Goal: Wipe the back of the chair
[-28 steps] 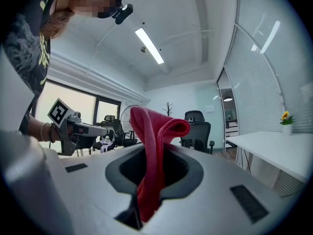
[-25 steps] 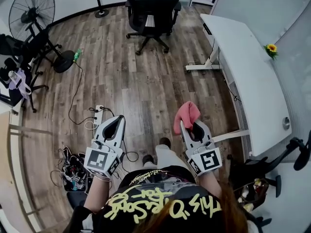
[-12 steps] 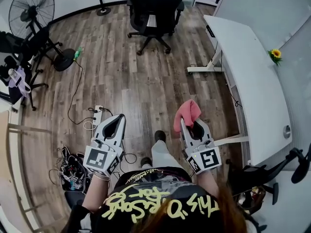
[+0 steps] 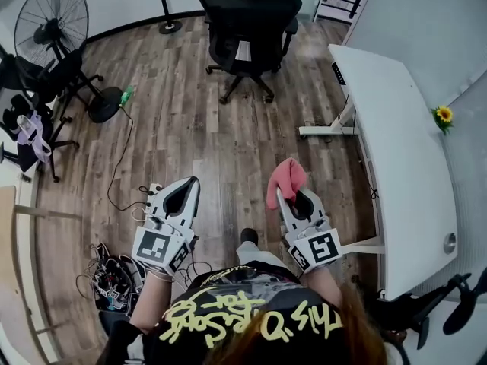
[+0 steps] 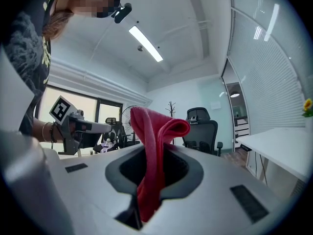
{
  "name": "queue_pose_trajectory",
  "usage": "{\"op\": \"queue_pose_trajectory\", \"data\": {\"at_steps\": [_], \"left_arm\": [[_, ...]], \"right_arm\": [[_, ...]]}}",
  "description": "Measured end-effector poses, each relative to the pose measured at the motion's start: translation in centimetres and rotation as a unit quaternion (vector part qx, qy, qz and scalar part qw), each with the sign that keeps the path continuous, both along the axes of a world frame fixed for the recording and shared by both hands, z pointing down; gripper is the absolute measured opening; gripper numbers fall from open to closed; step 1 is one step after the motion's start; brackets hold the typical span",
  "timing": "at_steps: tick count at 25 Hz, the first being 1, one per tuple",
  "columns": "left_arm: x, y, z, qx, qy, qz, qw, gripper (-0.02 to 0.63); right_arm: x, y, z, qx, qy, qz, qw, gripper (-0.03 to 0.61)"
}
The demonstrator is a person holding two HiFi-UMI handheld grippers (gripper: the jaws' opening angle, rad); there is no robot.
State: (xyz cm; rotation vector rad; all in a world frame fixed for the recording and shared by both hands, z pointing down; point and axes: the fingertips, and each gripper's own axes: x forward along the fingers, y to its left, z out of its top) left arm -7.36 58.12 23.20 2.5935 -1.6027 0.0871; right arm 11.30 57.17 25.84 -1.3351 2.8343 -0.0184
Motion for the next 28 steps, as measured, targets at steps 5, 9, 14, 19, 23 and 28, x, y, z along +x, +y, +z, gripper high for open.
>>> {"op": "queue_pose_trajectory", "data": {"at_steps": [5,9,14,19,23,28], "left_arm": [[1.3,-4.8,-1.3,0.013,0.009,-0.008,0.9998,-0.008],[2.1,-7.1,-0.5,0.005,0.002,-0.018,0.9998,-0.008],[3.2,-9.1,-0.3,0.003,0.006,-0.031,0.9995,-0.008],[3.5,-9.6,0.2,-0.004,-0.003,-0.025,0.9997,-0.006],[3.1,-10.1,0.6,-0.010,0.001,-0.029,0.9995,-0.008],[4.0,-10.9,-0.2,-0.001,0.002,-0.019,0.9998,-0.008]], "right_arm": [[1.3,-5.0,-1.3,0.013,-0.002,-0.011,1.000,0.061],[2.6,-7.8,-1.1,0.012,-0.001,-0.017,1.000,0.061],[4.2,-10.4,0.3,-0.006,0.001,-0.028,1.000,0.061],[3.9,-11.7,0.3,-0.014,-0.019,-0.033,0.999,0.061],[3.1,-11.9,-0.1,-0.003,-0.014,-0.039,0.999,0.061],[3.8,-11.6,-0.2,0.000,-0.003,-0.035,0.999,0.061]]}}
